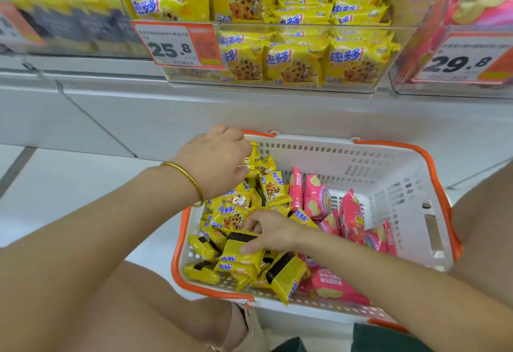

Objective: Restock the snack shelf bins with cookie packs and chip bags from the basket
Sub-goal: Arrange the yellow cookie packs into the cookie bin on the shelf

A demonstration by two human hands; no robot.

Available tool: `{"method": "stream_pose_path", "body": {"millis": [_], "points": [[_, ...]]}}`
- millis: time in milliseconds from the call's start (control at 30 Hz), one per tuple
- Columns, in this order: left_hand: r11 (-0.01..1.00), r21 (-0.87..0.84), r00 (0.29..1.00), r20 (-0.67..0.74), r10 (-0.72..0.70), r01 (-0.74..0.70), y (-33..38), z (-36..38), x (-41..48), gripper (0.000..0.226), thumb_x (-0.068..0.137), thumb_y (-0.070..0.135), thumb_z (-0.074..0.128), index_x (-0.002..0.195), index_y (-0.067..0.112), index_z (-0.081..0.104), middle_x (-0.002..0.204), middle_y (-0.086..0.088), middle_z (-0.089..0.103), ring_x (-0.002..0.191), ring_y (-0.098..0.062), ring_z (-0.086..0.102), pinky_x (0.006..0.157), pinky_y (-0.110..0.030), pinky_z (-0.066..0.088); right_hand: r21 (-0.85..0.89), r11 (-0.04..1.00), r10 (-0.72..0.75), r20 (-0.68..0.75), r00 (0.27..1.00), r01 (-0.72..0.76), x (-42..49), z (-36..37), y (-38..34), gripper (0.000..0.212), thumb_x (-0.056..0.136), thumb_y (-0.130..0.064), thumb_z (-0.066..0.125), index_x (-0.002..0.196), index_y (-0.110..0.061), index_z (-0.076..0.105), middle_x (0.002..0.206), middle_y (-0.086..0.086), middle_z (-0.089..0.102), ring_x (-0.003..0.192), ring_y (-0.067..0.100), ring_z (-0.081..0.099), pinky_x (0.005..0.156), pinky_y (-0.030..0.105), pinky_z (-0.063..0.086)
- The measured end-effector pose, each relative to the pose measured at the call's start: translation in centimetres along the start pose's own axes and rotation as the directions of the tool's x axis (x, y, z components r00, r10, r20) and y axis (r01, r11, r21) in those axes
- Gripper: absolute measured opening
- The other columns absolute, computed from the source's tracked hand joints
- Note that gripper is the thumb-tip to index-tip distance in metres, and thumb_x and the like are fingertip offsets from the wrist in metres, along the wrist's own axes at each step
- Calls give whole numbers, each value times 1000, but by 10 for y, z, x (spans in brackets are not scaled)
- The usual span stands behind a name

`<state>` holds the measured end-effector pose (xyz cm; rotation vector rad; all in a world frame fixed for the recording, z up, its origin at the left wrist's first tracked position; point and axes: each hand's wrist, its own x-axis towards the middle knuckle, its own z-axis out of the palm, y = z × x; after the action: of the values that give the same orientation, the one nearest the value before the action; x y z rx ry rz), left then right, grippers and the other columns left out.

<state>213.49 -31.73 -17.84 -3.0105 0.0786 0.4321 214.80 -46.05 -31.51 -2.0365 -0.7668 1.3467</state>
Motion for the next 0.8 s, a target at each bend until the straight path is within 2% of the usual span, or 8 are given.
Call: {"method": "stream_pose_path", "body": {"millis": [133,267,367,500,567,667,733,800], "points": [[993,-85,983,155,99,-87,1,3,4,41,94,38,49,132,24,45,136,1,42,126,-20,33,104,-37,34,369,925,83,38,996,-91,-1,-27,7,20,84,-18,70,103,-14,61,98,-3,58,90,10,56,71,24,50],[966,-228,927,322,191,-120,5,1,6,60,87,40,62,140,25,37,140,3,41,128,-16,37,105,-30,33,856,450,108,230,967,-254,-10,-58,7,9,90,-19,56,90,-10,59,71,4,63,57,13,61,51,21,50],[950,-301,929,324,182,-81,7,-5,8,62,85,32,67,139,24,37,136,3,46,121,-15,46,97,-26,38,912,320,-36,283,958,-258,-19,-70,-2,19,82,-19,50,93,-6,57,71,8,60,50,12,55,46,19,46],[910,-412,975,180,132,-47,2,-23,14,32,84,28,68,110,19,52,104,-1,60,94,-20,57,82,-31,45,871,462,-68,222,973,-167,-38,-85,-21,24,88,-23,41,97,-8,58,78,9,66,57,16,64,48,22,52],[877,-480,982,157,103,-15,-6,-34,15,30,82,26,70,105,16,54,100,-3,63,91,-22,60,83,-37,47,841,540,-19,0,1000,10,-46,-99,-28,27,97,-27,38,102,-12,59,92,11,67,74,21,68,58,29,57],[824,-567,994,82,69,-11,-19,-48,13,24,80,22,72,95,18,54,93,-9,67,89,-27,63,82,-45,49,722,596,-112,-358,927,351,-66,-122,-48,32,92,-37,43,101,-14,63,92,7,67,82,20,64,69,31,56],[767,-641,999,17,43,-22,-25,-57,13,25,79,19,72,96,16,54,90,-12,69,87,-28,66,81,-47,51,475,728,-268,-468,842,495,-83,-135,-69,22,85,-29,56,103,-18,63,93,0,64,80,15,61,73,29,54],[692,-720,997,-76,-3,-53,-28,-68,12,25,80,16,72,94,21,53,88,-14,69,79,-26,65,77,-45,53,57,843,-428,-529,732,534,-96,-147,-95,27,78,-15,71,100,-27,62,94,-9,62,82,3,58,75,21,51]]}}
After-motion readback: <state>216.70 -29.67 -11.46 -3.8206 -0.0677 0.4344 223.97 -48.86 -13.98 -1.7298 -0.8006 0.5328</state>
